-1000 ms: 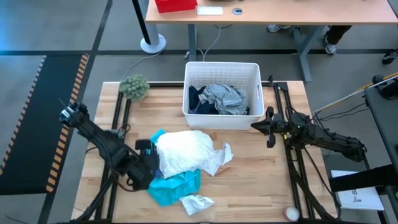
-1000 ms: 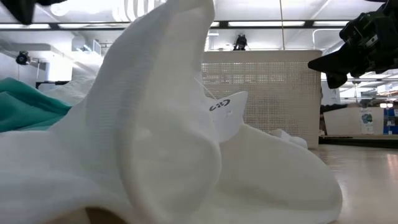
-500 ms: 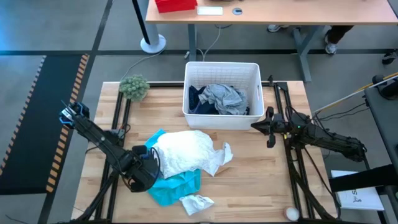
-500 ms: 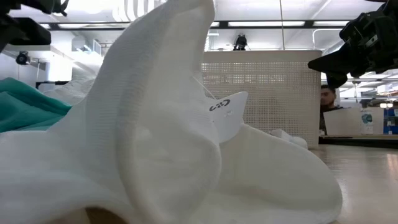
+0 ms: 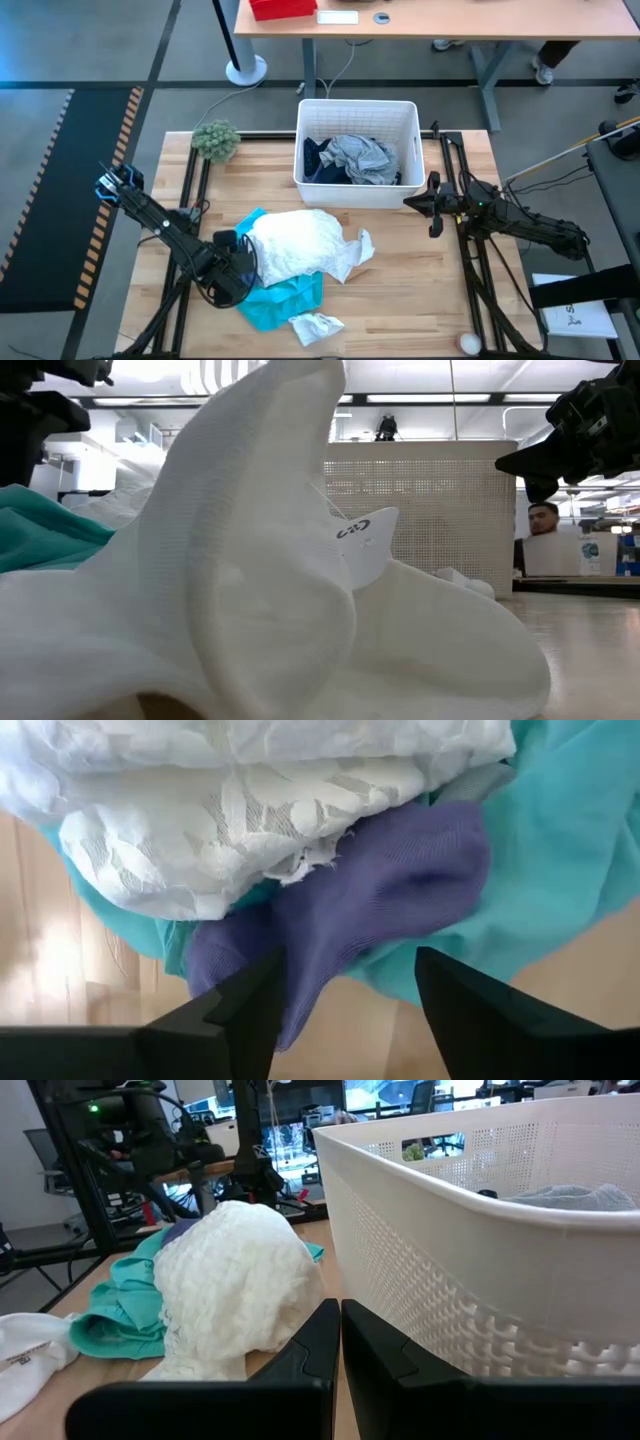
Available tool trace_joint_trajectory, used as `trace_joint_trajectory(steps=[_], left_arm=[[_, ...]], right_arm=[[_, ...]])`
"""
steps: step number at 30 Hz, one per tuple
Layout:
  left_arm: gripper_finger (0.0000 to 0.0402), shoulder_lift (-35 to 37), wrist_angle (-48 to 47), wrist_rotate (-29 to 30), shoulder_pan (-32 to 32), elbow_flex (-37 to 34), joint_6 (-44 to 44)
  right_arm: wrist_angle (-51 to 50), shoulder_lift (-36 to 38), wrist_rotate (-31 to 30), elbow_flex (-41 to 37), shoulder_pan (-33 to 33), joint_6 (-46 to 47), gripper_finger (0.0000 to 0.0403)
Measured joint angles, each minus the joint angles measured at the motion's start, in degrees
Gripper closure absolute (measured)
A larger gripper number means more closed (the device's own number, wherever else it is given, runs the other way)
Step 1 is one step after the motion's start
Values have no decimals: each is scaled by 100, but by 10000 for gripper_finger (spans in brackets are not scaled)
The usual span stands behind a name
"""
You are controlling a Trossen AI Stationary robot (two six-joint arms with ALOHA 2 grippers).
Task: Sort clothes
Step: Put the blue socks into the white bin
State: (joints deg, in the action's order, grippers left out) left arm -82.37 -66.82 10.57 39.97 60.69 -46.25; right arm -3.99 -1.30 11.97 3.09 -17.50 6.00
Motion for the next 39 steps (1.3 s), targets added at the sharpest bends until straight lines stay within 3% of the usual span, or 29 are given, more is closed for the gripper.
trace_joint_trajectory(steps=[4,8,13,19,22,27,39], left_arm=[[186,0,96,-1,0,-110,-149],[208,0,376,50,-4,-318,-248],[274,0,679,46,-4,-601,-254],[386,-4,661,-262,-4,-399,-107],[389,-4,424,-265,-4,-53,-72],[399,-4,87,348,-2,741,133],[401,-4,-108,2696,-4,2723,1249]], right_arm=[[0,0,0,0,-2,0,403],[0,0,1,0,-2,0,403],[0,0,0,0,-2,-1,403],[0,0,0,0,-2,0,403],[0,0,2,0,-2,0,403],[0,0,1,0,-1,-2,403],[0,0,0,0,-2,0,403]])
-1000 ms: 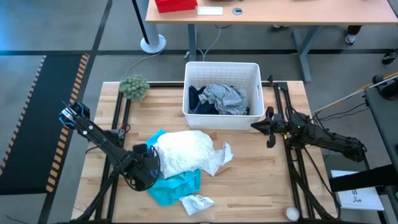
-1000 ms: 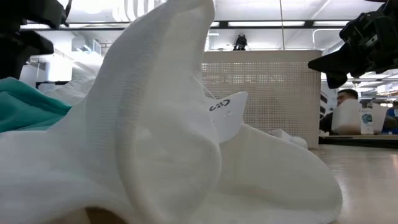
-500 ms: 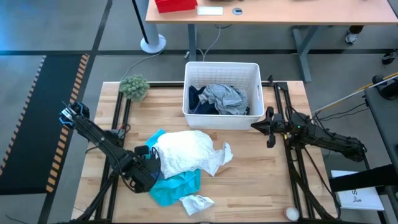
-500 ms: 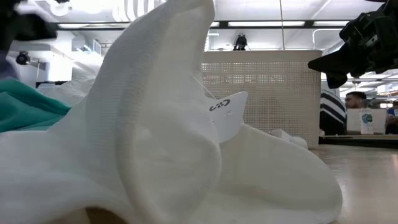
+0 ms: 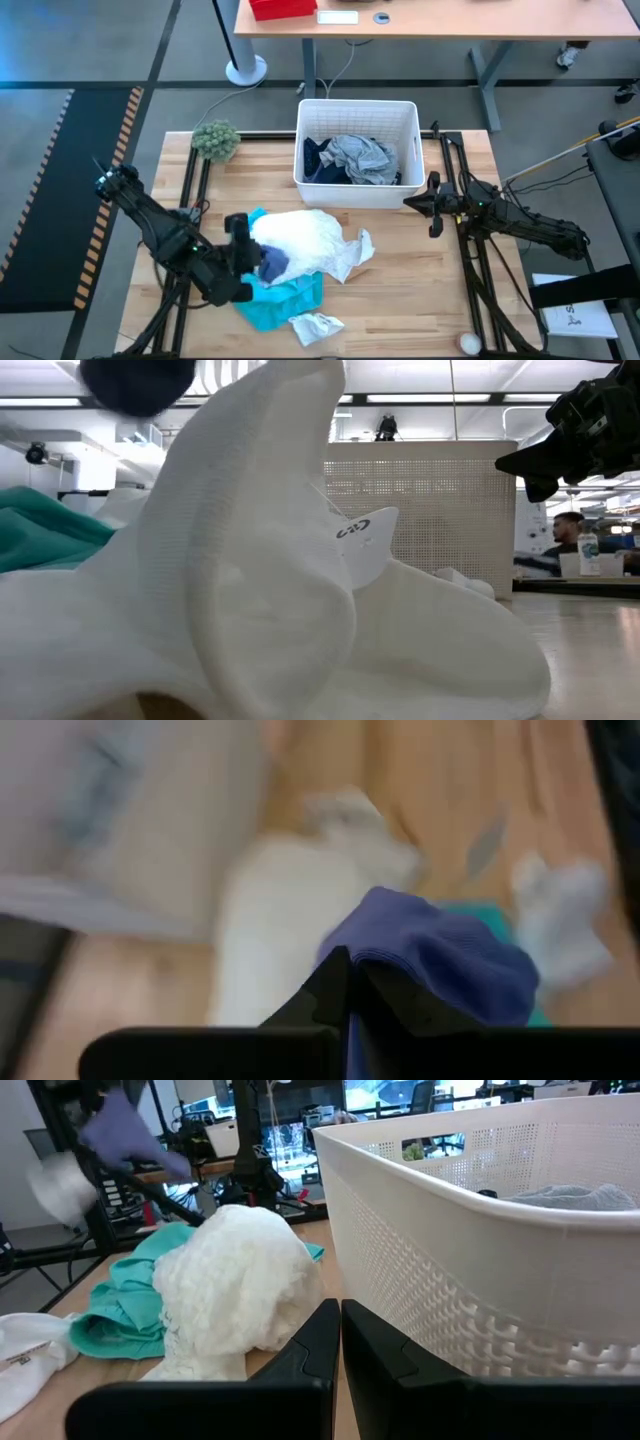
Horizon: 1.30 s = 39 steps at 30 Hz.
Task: Sort clothes
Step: Put the blue socks into the white bin
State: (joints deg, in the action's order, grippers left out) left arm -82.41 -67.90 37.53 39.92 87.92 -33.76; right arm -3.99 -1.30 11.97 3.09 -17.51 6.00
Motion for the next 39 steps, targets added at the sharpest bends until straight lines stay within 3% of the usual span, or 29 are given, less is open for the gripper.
trace_joint_trajectory(steps=[3,6,17,20,25,31,34,39], left_arm=[[401,2,182,902,-95,260,454],[401,2,453,1427,-329,396,881],[401,4,2092,1378,-1800,244,2425],[401,4,2777,1072,-2286,206,3032],[402,0,4118,-110,-3275,-127,3742],[402,-36,5232,-1429,-4472,-546,3771],[402,-162,5611,-1735,-4901,-680,3687],[401,-472,5942,-1756,-5332,-939,3611]], right_arm=[[0,0,2,0,0,0,403],[0,0,0,0,0,0,403],[0,0,0,0,0,0,403],[0,-1,0,0,1,0,403],[0,0,0,0,0,0,403],[0,0,0,0,0,0,403],[0,-2,0,0,0,0,403],[0,-4,0,0,0,0,403]])
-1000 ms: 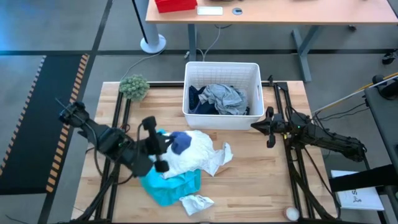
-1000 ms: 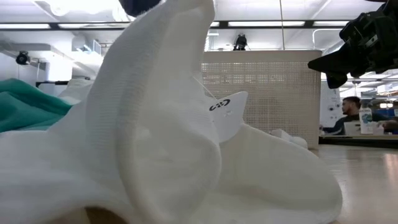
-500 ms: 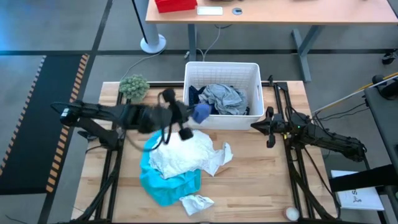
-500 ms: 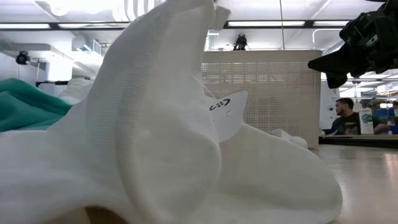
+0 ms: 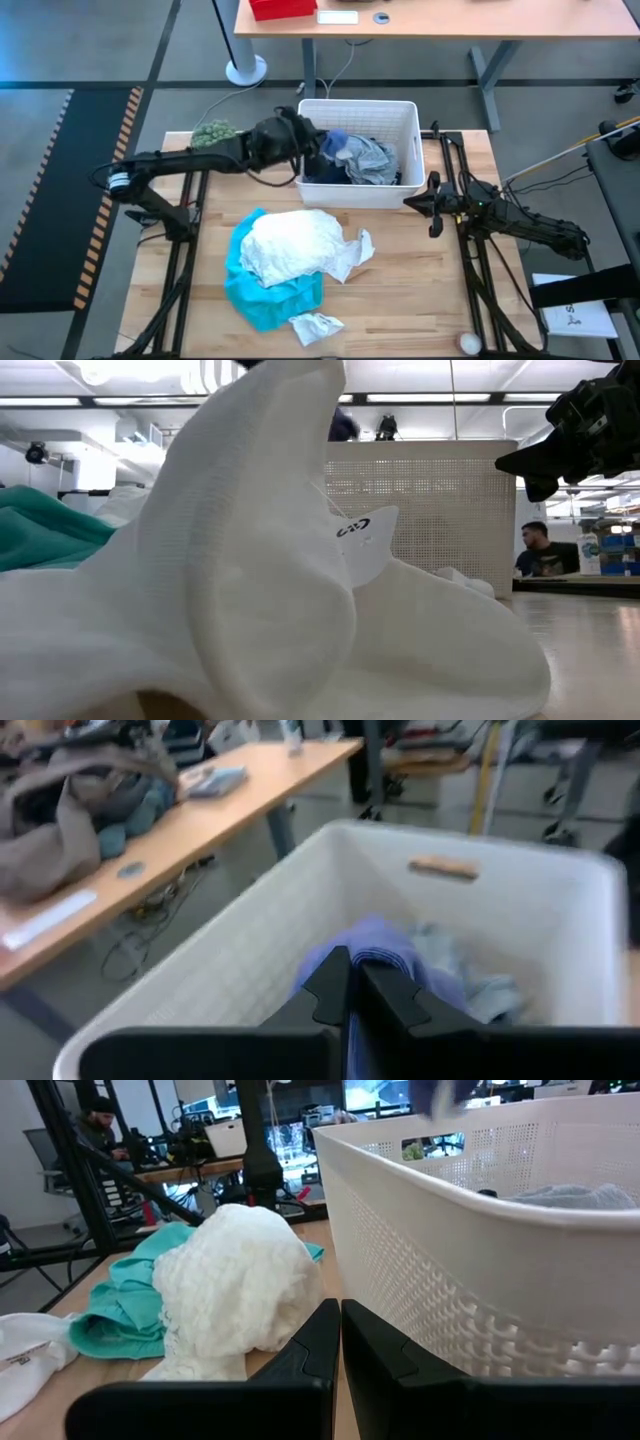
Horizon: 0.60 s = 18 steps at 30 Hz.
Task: Sort clothes
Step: Put the blue socks into the white bin
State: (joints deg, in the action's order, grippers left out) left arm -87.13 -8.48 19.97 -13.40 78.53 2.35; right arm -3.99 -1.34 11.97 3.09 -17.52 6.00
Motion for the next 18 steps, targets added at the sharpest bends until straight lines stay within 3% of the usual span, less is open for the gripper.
trace_joint_trajectory(steps=[9,18], left_arm=[[365,-967,352,-344,-56,-21,-148],[257,-1487,346,-365,30,413,-160]], right_arm=[[0,2,2,0,2,0,403],[0,2,0,0,1,0,403]])
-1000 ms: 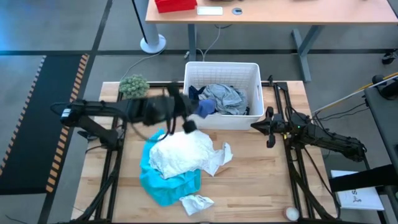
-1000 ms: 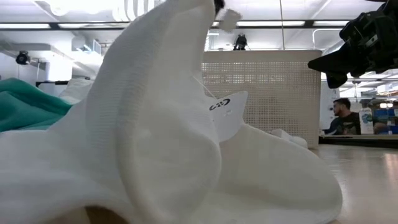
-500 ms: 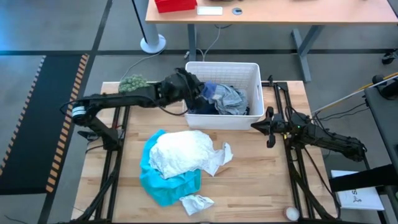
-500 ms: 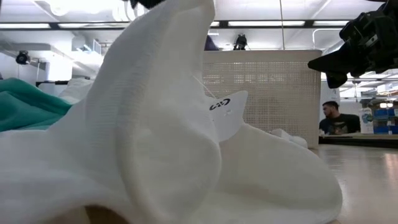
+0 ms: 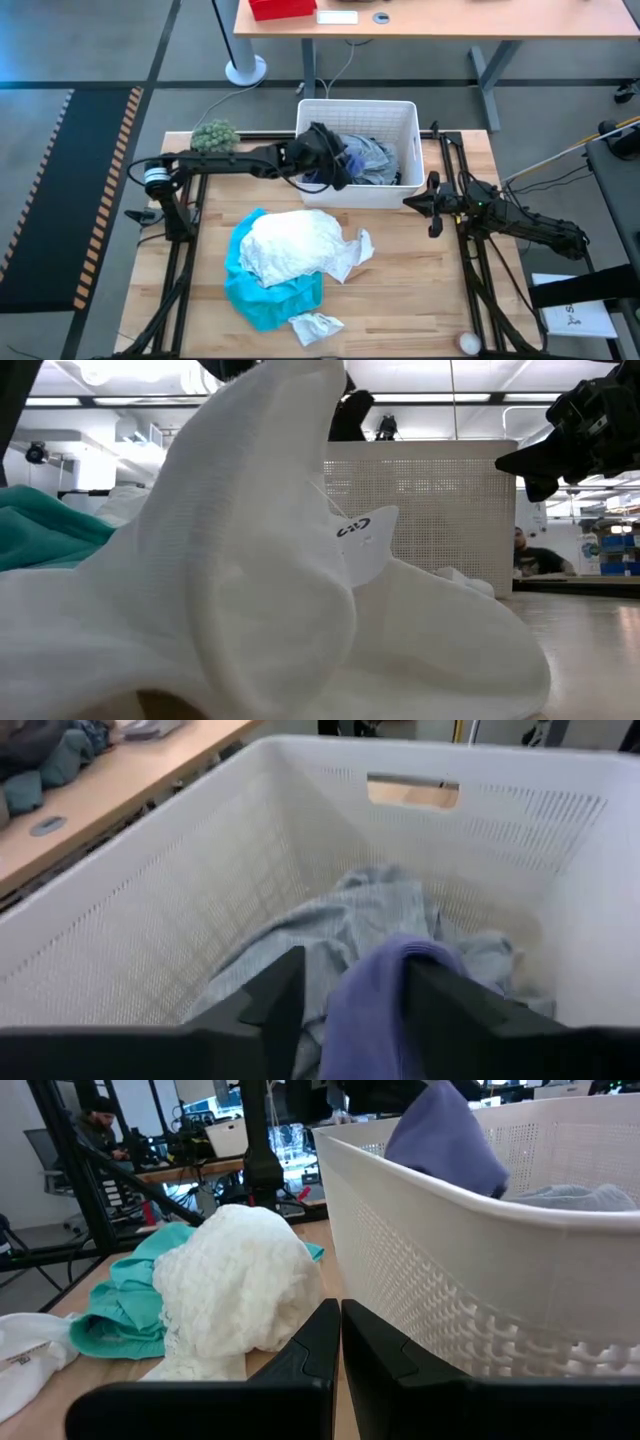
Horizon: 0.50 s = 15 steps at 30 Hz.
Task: Sort clothes
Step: Put the blue socks into the white bin
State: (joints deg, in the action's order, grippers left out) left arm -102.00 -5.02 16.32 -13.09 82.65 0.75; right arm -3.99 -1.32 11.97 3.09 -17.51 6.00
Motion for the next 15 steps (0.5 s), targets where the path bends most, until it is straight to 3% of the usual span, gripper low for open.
trace_joint_trajectory(steps=[8,15], left_arm=[[165,227,-128,0,123,224,7],[141,530,-605,0,271,223,17]], right_arm=[[0,0,2,0,1,0,403],[0,0,0,0,1,0,403]])
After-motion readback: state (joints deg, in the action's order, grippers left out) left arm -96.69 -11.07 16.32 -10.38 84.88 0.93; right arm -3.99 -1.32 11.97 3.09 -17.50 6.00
